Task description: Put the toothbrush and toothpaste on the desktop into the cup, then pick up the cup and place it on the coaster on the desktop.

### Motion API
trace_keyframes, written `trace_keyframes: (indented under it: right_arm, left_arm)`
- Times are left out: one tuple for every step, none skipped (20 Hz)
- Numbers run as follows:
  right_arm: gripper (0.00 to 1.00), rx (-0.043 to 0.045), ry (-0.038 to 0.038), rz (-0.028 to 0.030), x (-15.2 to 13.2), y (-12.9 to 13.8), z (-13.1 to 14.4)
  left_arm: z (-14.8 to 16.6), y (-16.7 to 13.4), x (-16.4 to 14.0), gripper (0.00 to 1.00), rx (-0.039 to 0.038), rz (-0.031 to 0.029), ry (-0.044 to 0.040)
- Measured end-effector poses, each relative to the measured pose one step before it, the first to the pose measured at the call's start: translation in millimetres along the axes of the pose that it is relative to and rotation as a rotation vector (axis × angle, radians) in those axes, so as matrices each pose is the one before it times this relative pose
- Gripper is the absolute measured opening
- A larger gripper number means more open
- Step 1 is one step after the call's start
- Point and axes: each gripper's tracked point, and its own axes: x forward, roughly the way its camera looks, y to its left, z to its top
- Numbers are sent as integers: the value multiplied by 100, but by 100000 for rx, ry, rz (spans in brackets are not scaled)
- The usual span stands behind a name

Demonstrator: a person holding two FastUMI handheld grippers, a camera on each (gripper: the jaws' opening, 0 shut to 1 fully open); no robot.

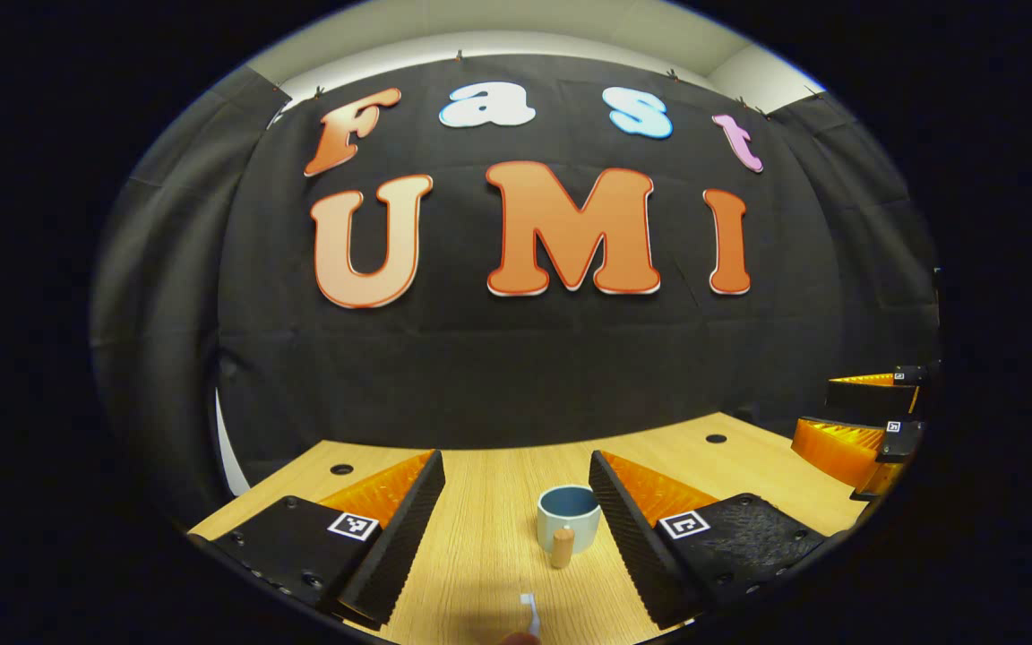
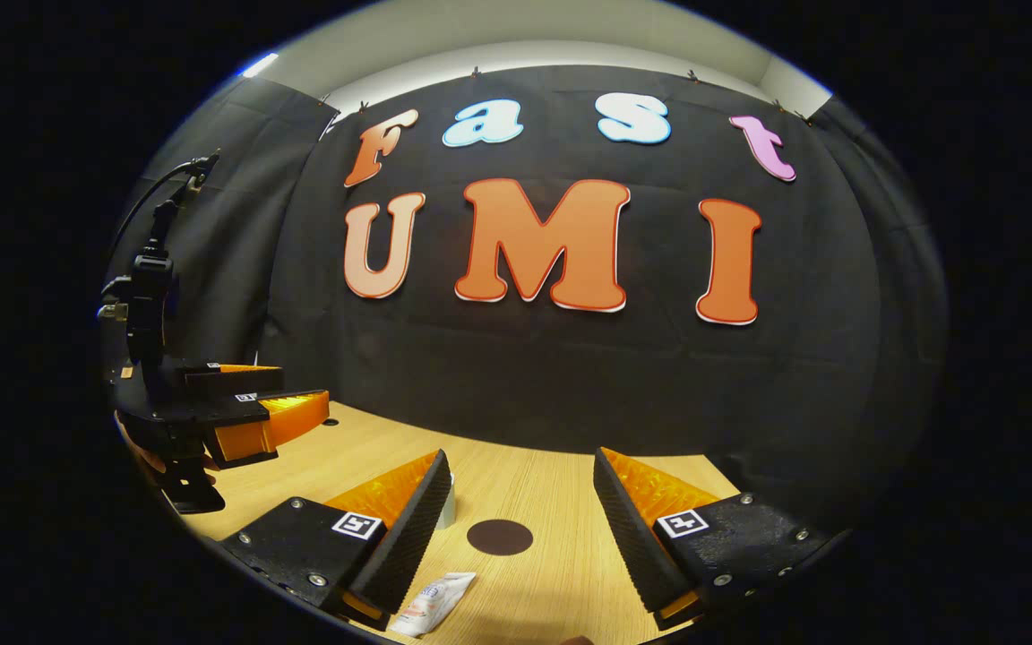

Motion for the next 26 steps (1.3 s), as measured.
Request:
trace_keyframes:
  right_arm:
    - [94,50,2635,-262,86,95,-575]
    - [94,110,2759,391,134,154,-640]
    - [93,441,2608,958,89,313,-579]
    - [92,630,2653,1103,66,343,-556]
    - [92,855,2731,976,161,236,-553]
    - [92,966,2876,874,76,172,-511]
    - [92,1138,2861,809,261,144,-540]
    - [92,1241,3068,357,191,91,-658]
    - [92,1241,3267,338,221,114,-633]
    - [92,1175,3524,-106,222,29,-656]
    - [92,853,3378,18,447,23,-678]
    - [92,595,3142,347,440,98,-756]
    - [91,705,2862,150,325,72,-601]
    - [90,445,2923,504,290,151,-379]
    - [90,271,2796,366,289,198,-539]
    - [90,153,2562,510,198,106,-460]
    - [88,20,2731,379,381,141,-589]
    - [87,236,2596,623,428,230,-570]
    - [85,-759,3775,794,529,244,-641]
    - [85,-511,2973,637,477,113,-531]
    - [85,-573,3246,127,471,23,-543]
    - [83,220,2854,400,402,100,-458]
    - [76,-124,2774,466,357,94,-807]
    - [80,-186,2383,1033,361,240,-573]
    - [73,114,2113,1033,386,352,-631]
    - [77,254,2231,1470,438,451,-288]
  left_arm:
    - [-801,-99,51,98,61,-853,3983]
    - [-729,-96,163,98,177,-806,3836]
    - [-459,-92,-61,98,424,-798,3737]
    - [-632,92,37,98,490,-563,3629]
    - [-826,-17,193,98,362,-618,3319]
    - [-647,-5,143,98,228,-678,3534]
    - [-723,-30,515,98,-293,-942,3347]
    - [-786,-135,499,98,-758,-1201,3903]
    - [-1127,-263,347,98,-787,-1323,4125]
    - [-917,-203,432,98,-1007,-1034,4669]
    - [-1221,29,261,98,-1375,-47,4952]
    - [-864,-170,549,98,-1643,-744,5434]
    - [-772,-248,351,98,-1907,-1189,5318]
    - [-604,-214,514,98,-1450,-1026,4567]
    - [-361,58,567,98,-798,-170,3749]
    - [-53,95,379,98,-137,936,3350]
    - [-175,-46,332,98,31,168,2938]
    - [-167,-269,62,98,-235,-308,2041]
    - [43,-6,-50,97,215,493,2522]
    - [102,285,-376,96,-337,1484,2810]
    - [-324,67,-152,95,-31,-22,5078]
    - [75,-109,-17,92,-765,-291,3002]
    - [-315,117,100,92,95,-120,3117]
    - [-180,96,24,92,388,393,2847]
    - [-267,-83,-91,92,349,592,2757]
    - [-147,25,96,92,15,243,2224]
